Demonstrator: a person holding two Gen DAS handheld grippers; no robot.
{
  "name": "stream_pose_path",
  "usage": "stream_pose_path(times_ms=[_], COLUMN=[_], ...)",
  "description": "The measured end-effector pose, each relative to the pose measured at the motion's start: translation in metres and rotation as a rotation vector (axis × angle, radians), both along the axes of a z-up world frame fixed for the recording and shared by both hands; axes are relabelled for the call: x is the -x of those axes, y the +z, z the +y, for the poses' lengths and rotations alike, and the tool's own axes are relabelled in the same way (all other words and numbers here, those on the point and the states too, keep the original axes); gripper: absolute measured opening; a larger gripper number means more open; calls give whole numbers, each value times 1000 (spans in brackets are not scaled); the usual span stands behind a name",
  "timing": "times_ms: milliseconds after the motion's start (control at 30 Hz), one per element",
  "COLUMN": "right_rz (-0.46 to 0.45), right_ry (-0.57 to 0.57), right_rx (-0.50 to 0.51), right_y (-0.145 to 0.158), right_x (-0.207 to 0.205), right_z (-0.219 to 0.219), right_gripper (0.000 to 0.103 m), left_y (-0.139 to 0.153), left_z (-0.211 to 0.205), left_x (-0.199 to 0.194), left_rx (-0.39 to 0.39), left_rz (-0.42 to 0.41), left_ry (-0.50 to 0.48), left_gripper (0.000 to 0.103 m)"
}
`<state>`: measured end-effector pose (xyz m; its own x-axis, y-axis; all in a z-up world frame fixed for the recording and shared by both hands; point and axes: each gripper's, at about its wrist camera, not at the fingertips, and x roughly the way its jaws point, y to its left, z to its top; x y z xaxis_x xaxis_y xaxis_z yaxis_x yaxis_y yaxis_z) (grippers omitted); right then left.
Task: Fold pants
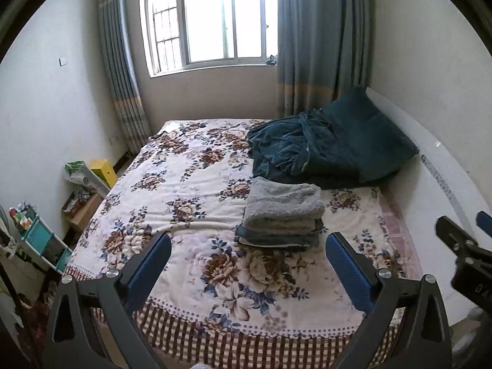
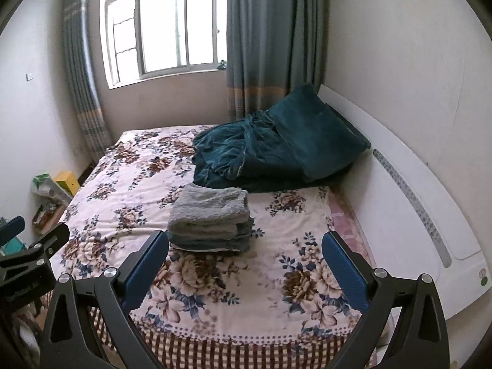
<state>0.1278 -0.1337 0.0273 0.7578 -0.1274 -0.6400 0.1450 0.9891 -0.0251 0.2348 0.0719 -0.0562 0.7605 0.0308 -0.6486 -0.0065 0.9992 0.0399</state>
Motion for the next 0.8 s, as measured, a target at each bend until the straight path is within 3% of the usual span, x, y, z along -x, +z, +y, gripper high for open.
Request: stream_pose_path(times_ms=[400,800], right_rz=[64,80], right_ry=[-19,-6], right_rx=[8,-4], right_y=[-32,-43], right_x=[-48,-61], right_z=[-14,-9], right_gripper=[102,102], left_y=[-15,-17], left_z=[-16,-13], left_x=[-36,-40], left_rx=[-23,-22], left_rz=[27,24], left_ry=[3,13], left_gripper=[103,103])
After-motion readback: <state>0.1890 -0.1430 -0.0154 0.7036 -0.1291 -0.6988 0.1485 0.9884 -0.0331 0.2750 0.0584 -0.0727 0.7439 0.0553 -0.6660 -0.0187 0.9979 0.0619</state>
